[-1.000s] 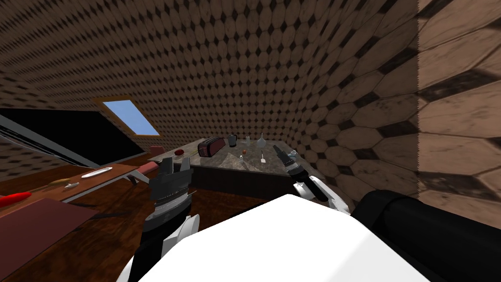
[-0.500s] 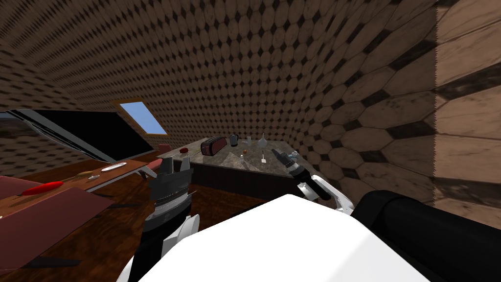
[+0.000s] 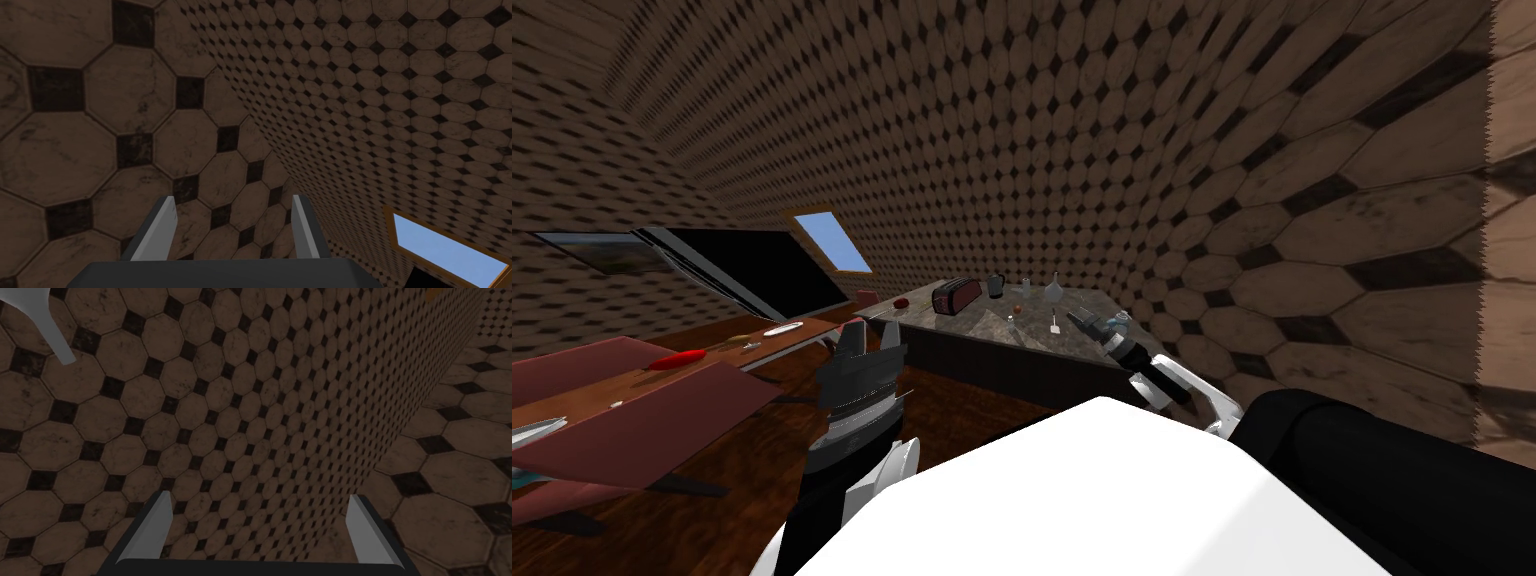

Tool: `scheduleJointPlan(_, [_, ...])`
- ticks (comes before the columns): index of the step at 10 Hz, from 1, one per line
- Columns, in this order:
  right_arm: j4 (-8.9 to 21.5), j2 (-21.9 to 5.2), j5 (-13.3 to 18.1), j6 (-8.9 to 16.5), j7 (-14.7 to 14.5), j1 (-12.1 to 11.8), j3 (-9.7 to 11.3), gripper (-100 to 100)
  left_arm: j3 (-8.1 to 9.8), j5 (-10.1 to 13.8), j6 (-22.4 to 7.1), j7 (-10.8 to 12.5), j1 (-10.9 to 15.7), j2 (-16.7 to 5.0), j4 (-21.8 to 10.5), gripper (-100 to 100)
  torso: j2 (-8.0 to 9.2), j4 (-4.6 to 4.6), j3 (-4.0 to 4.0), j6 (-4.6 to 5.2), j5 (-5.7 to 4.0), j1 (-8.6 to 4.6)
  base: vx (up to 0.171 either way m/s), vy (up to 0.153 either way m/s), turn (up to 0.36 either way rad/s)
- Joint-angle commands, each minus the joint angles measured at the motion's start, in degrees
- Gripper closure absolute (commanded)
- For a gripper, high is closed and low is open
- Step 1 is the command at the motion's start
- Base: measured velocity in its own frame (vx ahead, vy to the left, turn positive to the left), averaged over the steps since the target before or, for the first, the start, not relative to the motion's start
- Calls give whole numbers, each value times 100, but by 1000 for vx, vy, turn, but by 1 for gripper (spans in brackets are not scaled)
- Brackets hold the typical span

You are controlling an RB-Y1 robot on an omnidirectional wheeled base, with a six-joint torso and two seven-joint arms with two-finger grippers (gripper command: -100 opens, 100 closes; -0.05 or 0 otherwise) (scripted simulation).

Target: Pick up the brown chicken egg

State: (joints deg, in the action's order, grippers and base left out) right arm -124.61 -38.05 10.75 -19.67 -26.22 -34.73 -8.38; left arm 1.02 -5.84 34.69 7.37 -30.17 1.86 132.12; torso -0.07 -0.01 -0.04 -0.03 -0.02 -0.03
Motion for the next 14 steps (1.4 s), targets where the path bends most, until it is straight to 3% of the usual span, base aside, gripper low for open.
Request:
scheduleJointPlan(1, [90,-164,64,-18,-170,-85,-34,-100,0,0,0,0,0,0,0,0,0,0,0,0,0,0,6,-1,90])
scheduleJointPlan(2, [282,-392,197,8,-401,-166,-77,-100,0,0,0,0,-1,0,0,0,0,0,0,4,0,1,12,12,153])
scheduleJointPlan(5, [486,-746,336,28,-705,-254,-118,-100,0,0,0,0,0,0,0,0,-7,-2,-4,1,1,8,18,17,113])
scheduleJointPlan(6, [702,-960,482,43,-937,-347,-157,-100,0,0,0,0,-1,0,0,0,-6,-1,-4,4,2,8,22,31,182])
scheduleJointPlan(7, [702,-1037,482,43,-976,-347,-157,-100,0,0,0,0,0,0,0,0,-8,-2,-5,1,3,12,23,23,92])
scheduleJointPlan(8, [930,-1261,632,52,-1195,-445,-195,-100,0,0,0,0,-1,0,0,0,-8,-2,-5,4,2,11,43,49,169])
scheduleJointPlan(9, [930,-1326,632,52,-1248,-445,-195,-100,0,0,0,0,-1,0,0,0,-15,-3,-8,1,4,18,35,39,89])
scheduleJointPlan(10, [1169,-1557,788,55,-1465,-547,-231,-100,0,0,0,0,-1,0,0,0,-13,-3,-8,4,4,17,37,53,217])
scheduleJointPlan(11, [1169,-1612,788,55,-1519,-547,-231,-100,0,0,0,0,-1,0,0,0,-13,-3,-8,1,5,21,38,38,89])
scheduleJointPlan(14, [1672,-2109,1107,46,-2014,-760,-301,-100,0,0,0,0,-1,0,0,0,-20,-5,-12,5,5,21,60,55,164])
